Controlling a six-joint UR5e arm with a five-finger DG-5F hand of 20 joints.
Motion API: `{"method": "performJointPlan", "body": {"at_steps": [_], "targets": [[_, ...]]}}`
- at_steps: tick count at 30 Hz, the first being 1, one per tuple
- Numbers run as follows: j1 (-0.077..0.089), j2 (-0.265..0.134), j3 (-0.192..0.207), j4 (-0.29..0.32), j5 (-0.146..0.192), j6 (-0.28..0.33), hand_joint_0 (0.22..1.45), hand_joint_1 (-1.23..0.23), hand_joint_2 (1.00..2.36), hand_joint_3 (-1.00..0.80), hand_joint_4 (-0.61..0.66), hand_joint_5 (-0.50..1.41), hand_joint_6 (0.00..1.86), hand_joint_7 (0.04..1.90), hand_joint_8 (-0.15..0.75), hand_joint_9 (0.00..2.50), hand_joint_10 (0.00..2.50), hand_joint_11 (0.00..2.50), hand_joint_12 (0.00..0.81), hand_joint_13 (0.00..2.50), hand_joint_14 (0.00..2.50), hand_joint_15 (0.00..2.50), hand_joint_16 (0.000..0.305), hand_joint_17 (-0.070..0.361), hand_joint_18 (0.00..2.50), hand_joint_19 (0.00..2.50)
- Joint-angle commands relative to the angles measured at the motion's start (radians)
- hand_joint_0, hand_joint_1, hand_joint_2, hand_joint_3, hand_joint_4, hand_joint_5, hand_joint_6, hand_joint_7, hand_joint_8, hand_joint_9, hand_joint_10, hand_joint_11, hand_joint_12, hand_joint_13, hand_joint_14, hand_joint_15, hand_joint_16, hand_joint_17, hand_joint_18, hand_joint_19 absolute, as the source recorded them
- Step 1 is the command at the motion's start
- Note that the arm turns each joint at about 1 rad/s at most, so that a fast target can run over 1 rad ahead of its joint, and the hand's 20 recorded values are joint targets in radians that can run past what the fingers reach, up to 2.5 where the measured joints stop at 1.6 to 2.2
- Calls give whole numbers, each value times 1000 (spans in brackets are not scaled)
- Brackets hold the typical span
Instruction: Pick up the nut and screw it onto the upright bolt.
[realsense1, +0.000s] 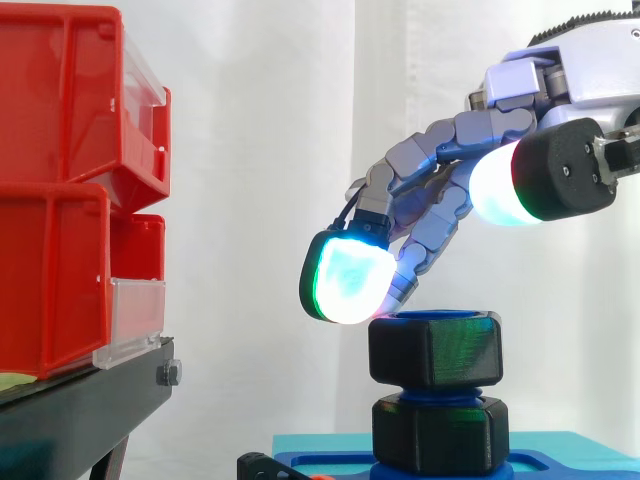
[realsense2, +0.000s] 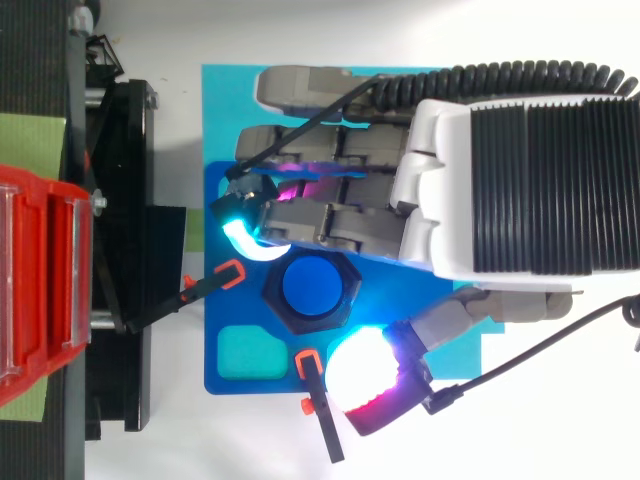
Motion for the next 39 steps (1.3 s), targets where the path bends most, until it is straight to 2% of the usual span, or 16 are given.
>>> {"method": "performJointPlan", "body": {"at_steps": [1, 22, 39], "targets": [[1, -1, -1, -2, 1, 1, 495, -250, 1000, -500, 232, -134, 502, 724, 251, 631, 0, 0, 287, 294, 0, 0, 31, 71, 0, 0], [1, 0, -14, -2, 1, 1, 516, -296, 1000, -500, 280, -80, 504, 994, 260, 698, 0, 0, 272, 383, 0, 0, 27, 61, 0, 0], [-16, 0, -14, -6, -2, 1, 533, -334, 1000, -500, 225, -35, 503, 1279, 269, 798, 0, 0, 252, 467, 0, 0, 23, 52, 74, 0]]}}
